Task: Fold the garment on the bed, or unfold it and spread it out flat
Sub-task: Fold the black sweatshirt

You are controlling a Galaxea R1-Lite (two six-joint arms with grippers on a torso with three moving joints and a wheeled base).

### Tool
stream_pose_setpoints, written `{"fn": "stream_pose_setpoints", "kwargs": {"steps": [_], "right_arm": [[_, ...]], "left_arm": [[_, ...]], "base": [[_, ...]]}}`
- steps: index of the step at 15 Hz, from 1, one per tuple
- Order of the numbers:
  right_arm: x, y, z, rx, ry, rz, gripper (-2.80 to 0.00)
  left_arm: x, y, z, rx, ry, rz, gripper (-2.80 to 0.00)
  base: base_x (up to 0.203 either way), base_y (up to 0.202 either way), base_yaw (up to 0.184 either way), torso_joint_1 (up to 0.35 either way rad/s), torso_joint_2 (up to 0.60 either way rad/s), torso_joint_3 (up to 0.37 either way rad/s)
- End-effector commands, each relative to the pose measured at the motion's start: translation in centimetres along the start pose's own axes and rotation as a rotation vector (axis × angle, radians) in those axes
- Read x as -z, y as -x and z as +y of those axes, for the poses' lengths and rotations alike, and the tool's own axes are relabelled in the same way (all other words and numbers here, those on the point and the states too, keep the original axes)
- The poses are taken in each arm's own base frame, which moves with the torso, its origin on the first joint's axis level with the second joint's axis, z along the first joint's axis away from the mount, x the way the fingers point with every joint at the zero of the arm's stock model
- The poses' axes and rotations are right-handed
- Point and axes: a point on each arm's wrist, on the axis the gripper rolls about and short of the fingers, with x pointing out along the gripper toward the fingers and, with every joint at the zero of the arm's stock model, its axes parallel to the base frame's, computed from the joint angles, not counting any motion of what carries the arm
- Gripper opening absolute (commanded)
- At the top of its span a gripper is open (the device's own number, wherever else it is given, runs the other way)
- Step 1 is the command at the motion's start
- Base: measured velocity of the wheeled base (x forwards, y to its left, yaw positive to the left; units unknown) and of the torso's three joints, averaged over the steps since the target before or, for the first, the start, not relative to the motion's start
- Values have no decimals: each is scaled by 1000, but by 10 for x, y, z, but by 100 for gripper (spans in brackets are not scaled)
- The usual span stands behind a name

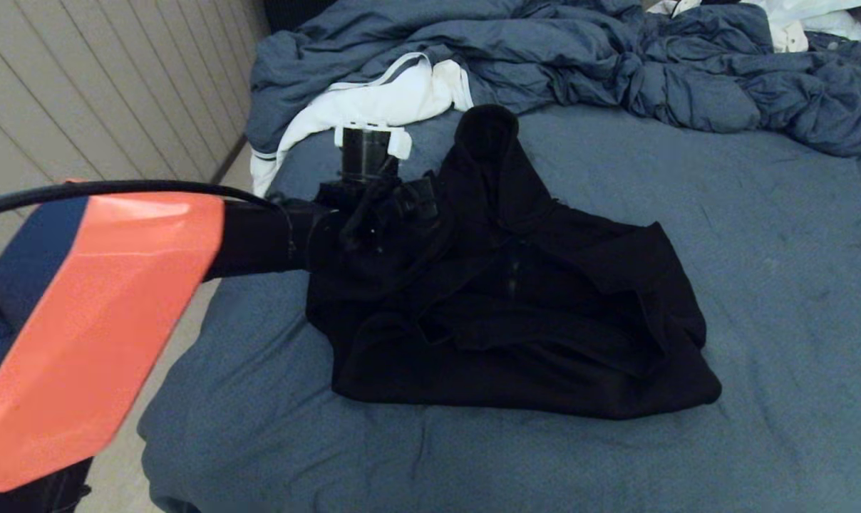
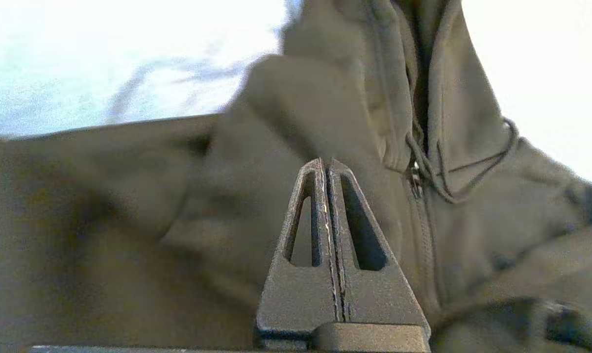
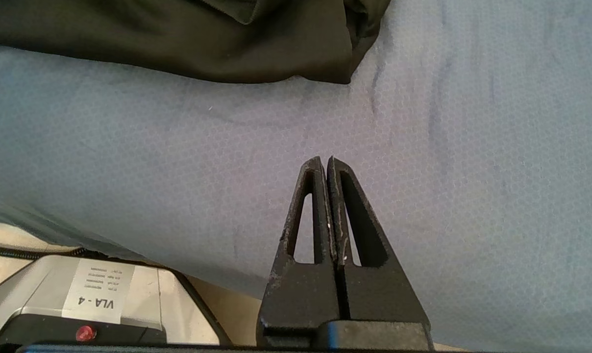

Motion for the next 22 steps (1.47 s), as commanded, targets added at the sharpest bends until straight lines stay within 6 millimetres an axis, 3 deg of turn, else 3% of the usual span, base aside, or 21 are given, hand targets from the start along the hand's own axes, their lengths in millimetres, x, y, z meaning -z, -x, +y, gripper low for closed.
{"fn": "stream_pose_setpoints", "kwargs": {"steps": [1,3,4,5,10,15,22], "right_arm": [[0,0,0,-1,1,2,-280],[0,0,0,-1,1,2,-280],[0,0,0,-1,1,2,-280],[0,0,0,-1,1,2,-280],[0,0,0,0,1,2,-280],[0,0,0,-1,1,2,-280],[0,0,0,-1,1,2,-280]], "left_arm": [[23,-17,0,2,-18,6,-280],[18,-11,-12,33,-26,-18,-280],[18,-8,-18,45,-27,-24,-254],[14,-4,-23,60,-26,-28,0],[30,3,-49,115,-36,2,0],[69,-16,-44,99,-92,61,0],[75,-20,-41,95,-107,62,0]], "base": [[0,0,0,0,0,0],[0,0,0,0,0,0],[0,0,0,0,0,0],[0,0,0,0,0,0],[0,0,0,0,0,0],[0,0,0,0,0,0],[0,0,0,0,0,0]]}}
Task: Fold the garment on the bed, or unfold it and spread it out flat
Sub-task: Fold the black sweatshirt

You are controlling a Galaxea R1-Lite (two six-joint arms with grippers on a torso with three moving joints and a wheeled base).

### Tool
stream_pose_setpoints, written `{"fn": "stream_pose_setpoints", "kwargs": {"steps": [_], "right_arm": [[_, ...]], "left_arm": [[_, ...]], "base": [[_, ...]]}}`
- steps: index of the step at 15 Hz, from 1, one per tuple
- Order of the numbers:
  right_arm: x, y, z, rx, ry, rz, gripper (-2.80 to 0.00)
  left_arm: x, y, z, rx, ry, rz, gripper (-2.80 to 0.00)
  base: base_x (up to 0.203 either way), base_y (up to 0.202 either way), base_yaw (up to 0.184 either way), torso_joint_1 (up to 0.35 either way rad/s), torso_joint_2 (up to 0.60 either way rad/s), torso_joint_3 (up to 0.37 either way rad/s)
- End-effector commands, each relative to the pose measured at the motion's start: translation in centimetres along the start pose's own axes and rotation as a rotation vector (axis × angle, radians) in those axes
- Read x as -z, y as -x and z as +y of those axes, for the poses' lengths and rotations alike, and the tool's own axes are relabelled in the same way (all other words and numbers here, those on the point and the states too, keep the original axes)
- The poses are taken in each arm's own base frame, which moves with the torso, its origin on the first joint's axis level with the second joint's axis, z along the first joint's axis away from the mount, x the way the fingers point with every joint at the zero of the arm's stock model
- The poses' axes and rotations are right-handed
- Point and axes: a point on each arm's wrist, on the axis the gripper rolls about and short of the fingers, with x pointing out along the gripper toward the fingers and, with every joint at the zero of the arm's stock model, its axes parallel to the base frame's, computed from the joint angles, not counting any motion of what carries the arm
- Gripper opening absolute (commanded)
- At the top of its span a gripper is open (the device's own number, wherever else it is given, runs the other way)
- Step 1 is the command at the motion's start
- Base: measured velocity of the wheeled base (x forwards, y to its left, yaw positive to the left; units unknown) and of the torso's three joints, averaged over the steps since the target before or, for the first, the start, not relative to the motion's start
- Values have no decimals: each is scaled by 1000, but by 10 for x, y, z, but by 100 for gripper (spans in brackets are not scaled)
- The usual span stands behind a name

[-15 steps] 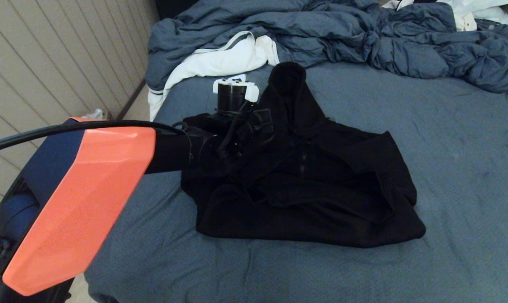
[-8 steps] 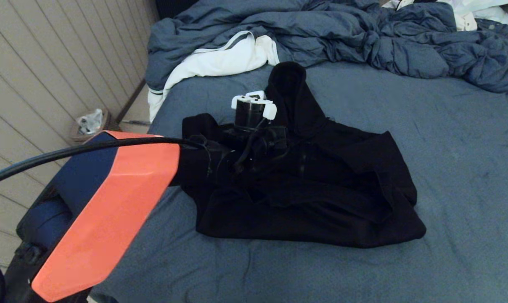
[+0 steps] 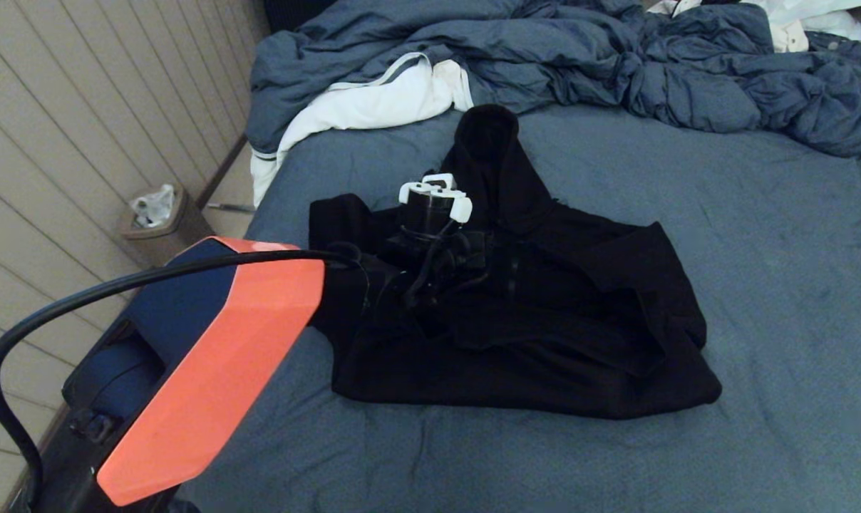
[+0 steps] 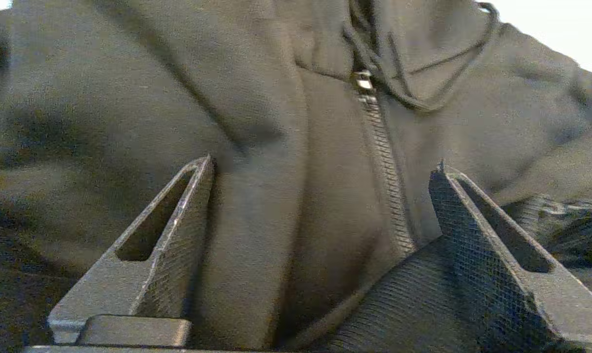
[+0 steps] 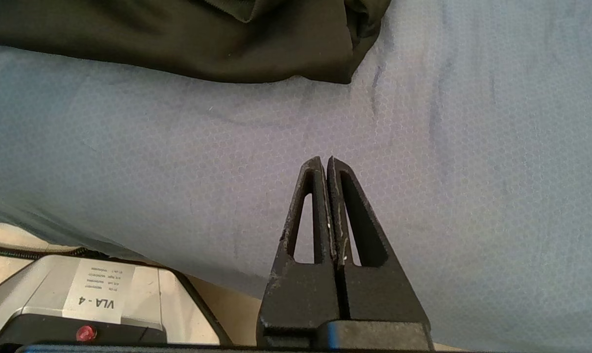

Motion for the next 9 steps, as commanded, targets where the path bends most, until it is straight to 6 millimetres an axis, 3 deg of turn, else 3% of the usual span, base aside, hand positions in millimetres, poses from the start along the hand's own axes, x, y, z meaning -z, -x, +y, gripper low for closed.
{"fn": "stream_pose_setpoints", "kwargs": {"steps": [1,2,3,4,9], "right_arm": [[0,0,0,-1,1,2,-280],[0,0,0,-1,1,2,-280],[0,0,0,-1,1,2,-280],[0,0,0,-1,1,2,-280],[0,0,0,-1,1,2,-280]], "left_arm": [[1,0,0,-2,1,-1,0],[0,0,0,-2,2,-4,0],[-1,0,0,-3,2,-7,-83],[-1,0,0,-3,-1,-7,-280],[-6,-1,1,-1,-9,-56,-280]], "base": [[0,0,0,0,0,0],[0,0,0,0,0,0],[0,0,0,0,0,0],[0,0,0,0,0,0],[0,0,0,0,0,0]]}}
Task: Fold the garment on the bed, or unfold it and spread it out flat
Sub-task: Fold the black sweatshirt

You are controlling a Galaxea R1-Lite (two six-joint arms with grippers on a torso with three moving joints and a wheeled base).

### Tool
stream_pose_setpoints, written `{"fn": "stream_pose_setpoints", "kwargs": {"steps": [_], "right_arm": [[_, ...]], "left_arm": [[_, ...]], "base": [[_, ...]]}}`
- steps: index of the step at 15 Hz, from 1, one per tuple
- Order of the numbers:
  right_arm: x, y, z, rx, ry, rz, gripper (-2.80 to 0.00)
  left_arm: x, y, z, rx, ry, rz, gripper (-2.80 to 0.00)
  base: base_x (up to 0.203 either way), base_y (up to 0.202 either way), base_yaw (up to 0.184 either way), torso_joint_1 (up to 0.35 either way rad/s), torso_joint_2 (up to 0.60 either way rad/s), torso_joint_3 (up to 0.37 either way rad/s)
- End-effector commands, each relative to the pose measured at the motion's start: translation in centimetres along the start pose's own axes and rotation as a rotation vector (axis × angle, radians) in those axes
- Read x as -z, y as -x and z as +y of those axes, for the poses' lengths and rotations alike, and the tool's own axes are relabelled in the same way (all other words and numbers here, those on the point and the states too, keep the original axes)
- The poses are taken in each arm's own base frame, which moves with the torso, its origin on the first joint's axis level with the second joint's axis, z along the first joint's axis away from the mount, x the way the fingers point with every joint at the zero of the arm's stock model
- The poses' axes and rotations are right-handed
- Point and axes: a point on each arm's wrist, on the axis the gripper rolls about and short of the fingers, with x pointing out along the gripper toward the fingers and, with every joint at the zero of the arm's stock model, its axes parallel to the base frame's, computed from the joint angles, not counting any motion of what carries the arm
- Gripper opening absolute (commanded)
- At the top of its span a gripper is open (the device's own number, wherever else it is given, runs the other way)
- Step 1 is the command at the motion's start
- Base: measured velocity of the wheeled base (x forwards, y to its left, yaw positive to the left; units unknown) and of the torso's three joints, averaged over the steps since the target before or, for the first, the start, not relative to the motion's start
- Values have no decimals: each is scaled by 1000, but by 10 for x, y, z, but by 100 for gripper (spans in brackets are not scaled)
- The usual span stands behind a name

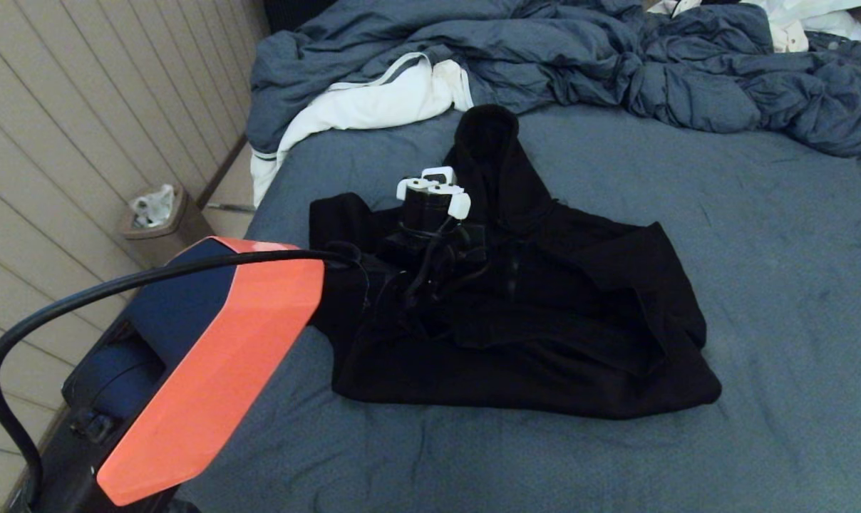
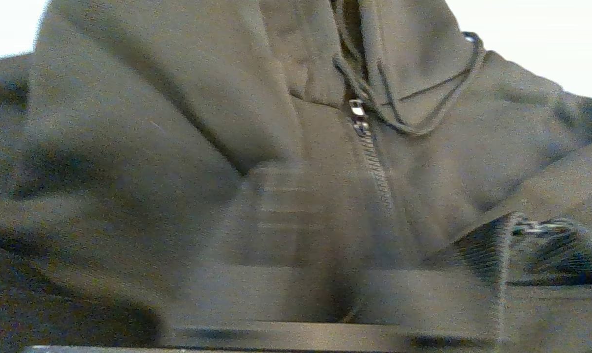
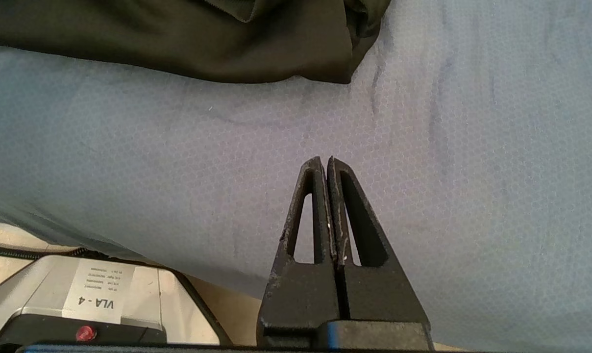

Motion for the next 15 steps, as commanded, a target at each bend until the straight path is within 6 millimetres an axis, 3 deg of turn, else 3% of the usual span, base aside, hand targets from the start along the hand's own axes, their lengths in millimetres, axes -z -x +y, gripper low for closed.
{"fn": "stream_pose_setpoints", "kwargs": {"steps": [1,6,10,15], "right_arm": [[0,0,0,0,1,2,-280],[0,0,0,-1,1,3,-280],[0,0,0,-1,1,2,-280],[0,0,0,-1,1,2,-280]], "left_arm": [[0,-1,4,-5,-1,-3,-280],[-4,-3,11,-15,-4,-9,-280],[-35,10,10,-16,17,-94,-280],[-37,10,13,-24,16,-89,-280]], "base": [[0,0,0,0,0,0],[0,0,0,0,0,0],[0,0,0,0,0,0],[0,0,0,0,0,0]]}}
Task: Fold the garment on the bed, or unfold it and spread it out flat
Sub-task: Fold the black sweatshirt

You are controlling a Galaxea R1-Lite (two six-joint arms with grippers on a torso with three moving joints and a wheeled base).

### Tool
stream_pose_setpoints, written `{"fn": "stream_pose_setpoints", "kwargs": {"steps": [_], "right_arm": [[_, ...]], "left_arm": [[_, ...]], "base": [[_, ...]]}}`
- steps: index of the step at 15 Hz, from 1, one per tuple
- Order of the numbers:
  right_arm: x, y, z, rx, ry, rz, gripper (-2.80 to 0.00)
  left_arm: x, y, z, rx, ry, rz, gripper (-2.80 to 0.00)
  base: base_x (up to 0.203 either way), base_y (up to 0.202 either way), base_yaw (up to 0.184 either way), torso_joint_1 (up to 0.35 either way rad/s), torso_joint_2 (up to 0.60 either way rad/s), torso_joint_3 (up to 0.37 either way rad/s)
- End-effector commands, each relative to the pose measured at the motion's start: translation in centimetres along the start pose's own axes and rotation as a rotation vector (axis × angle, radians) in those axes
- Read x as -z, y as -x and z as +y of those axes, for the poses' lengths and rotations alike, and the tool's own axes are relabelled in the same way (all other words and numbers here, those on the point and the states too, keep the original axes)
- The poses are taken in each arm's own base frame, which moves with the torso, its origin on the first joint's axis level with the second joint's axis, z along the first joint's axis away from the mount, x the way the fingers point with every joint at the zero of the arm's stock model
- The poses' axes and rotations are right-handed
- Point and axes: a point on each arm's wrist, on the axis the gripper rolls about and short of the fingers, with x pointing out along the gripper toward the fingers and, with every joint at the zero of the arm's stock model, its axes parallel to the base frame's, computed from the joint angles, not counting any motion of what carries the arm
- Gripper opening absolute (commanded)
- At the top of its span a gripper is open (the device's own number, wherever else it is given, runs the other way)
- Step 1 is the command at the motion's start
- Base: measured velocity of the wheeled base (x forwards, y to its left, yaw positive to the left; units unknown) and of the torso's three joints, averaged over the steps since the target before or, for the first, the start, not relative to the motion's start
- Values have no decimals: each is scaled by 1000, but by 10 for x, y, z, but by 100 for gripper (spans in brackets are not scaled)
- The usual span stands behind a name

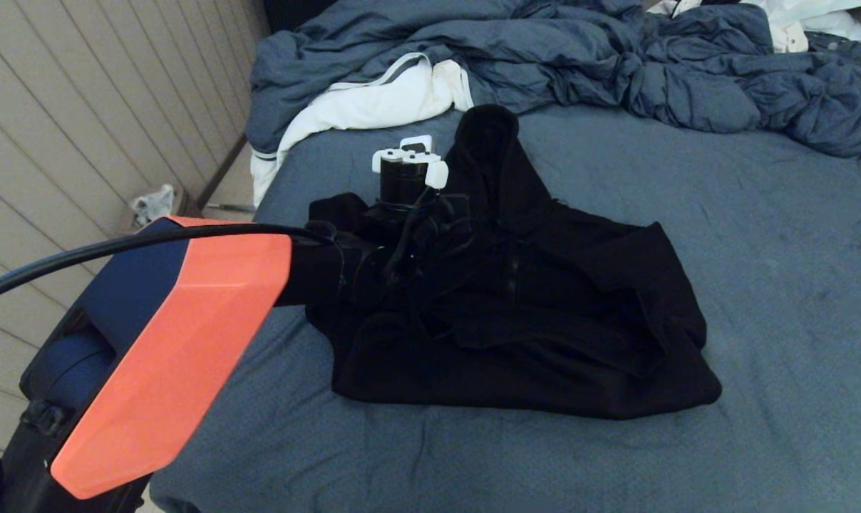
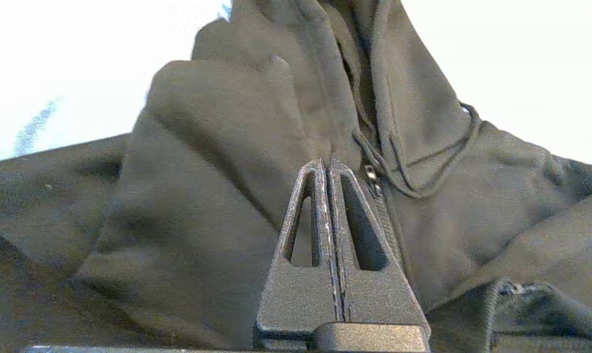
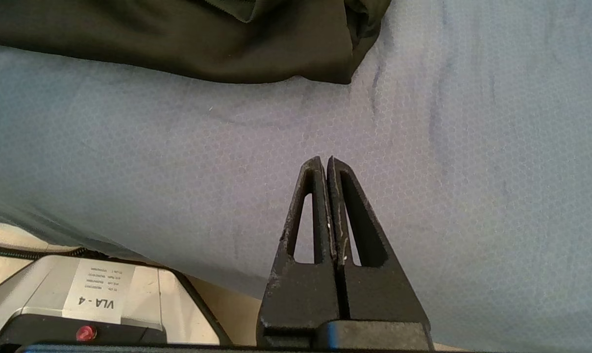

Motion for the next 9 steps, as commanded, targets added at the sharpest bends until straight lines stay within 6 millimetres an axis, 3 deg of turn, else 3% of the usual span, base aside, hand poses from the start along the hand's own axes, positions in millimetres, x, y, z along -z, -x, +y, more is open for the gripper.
{"fn": "stream_pose_setpoints", "kwargs": {"steps": [1,2,3,9], "right_arm": [[0,0,0,-1,1,2,-280],[0,0,0,-1,1,3,-280],[0,0,0,-1,1,2,-280],[0,0,0,-1,1,2,-280]], "left_arm": [[2,-1,0,-2,-2,1,-280],[2,-1,-1,-2,-6,3,-280],[3,-1,-2,-3,-17,4,0],[19,-6,-2,-33,-42,18,0]], "base": [[0,0,0,0,0,0],[0,0,0,0,0,0],[0,0,0,0,0,0],[0,0,0,0,0,0]]}}
